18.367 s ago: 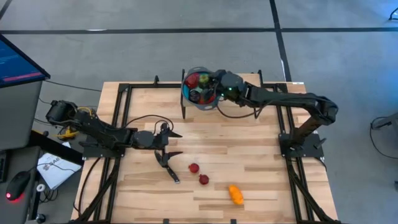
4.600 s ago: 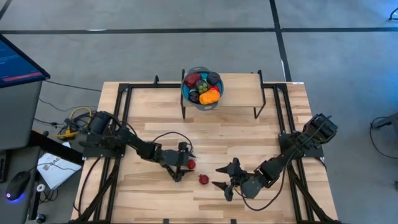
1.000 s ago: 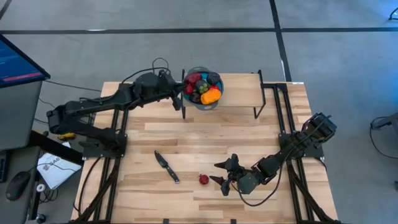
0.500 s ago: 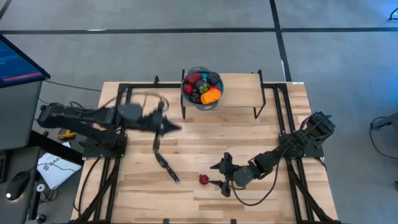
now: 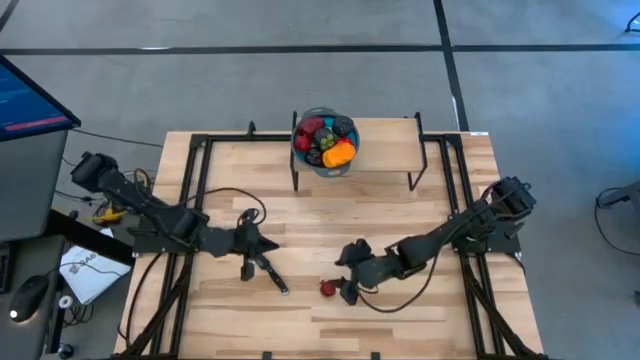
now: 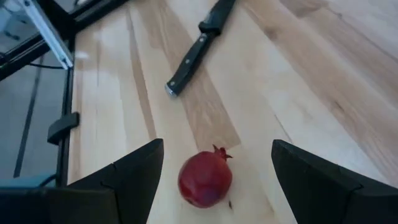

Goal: Pick & Place Fruit
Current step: Put the red pomegranate into the blue strainer bowl on the shelf

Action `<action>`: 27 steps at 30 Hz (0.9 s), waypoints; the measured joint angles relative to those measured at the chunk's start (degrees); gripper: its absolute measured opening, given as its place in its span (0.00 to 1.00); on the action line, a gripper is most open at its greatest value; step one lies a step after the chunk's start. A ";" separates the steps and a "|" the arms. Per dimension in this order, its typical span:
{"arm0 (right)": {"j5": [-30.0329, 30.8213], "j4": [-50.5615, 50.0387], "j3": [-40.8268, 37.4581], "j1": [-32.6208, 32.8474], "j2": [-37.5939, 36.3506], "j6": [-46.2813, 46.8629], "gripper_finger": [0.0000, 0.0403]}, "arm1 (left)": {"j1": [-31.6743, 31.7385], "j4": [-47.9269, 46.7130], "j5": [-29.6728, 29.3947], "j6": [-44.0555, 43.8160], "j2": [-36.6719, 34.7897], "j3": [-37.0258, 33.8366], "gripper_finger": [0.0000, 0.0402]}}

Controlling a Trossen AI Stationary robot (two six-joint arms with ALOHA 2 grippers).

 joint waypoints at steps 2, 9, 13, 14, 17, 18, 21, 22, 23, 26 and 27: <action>-0.74 -5.47 2.95 -0.47 0.00 2.04 0.73 | -1.20 1.94 -1.51 -2.68 0.04 -1.94 0.01; -6.92 -13.73 6.29 -2.39 0.53 9.56 0.78 | -2.66 10.49 -4.61 -5.61 0.01 -6.86 0.01; -11.27 -14.64 9.23 -2.65 6.28 11.74 0.86 | -2.64 13.37 -4.85 -5.61 0.00 -7.90 0.01; -12.21 -14.11 11.26 -2.80 8.58 12.04 0.87 | -2.58 13.43 -4.85 -5.61 0.00 -7.90 0.01; -12.39 -22.45 17.43 -2.99 14.23 12.24 0.90 | -2.55 14.05 -4.84 -5.53 0.00 -7.94 0.01; -12.29 -25.37 19.72 -2.98 16.14 12.28 0.90 | -2.55 14.21 -4.85 -5.48 0.00 -7.94 0.01; -12.41 -32.50 25.33 -2.98 20.09 10.92 0.88 | -2.55 14.68 -4.83 -5.39 0.00 -7.94 0.01; -13.14 -32.34 26.94 -2.95 21.39 10.06 0.87 | -2.55 14.77 -4.83 -5.32 0.00 -7.94 0.01; -13.61 -32.42 27.96 -2.87 22.18 9.23 0.86 | -2.55 14.97 -4.83 -5.32 0.00 -7.94 0.01; -14.00 -32.90 30.43 -2.49 24.10 8.18 0.81 | -2.55 15.13 -4.83 -5.28 0.00 -7.97 0.01; -13.79 -33.40 30.72 -2.45 24.20 8.06 0.79 | -2.55 15.18 -4.85 -5.28 0.00 -7.99 0.01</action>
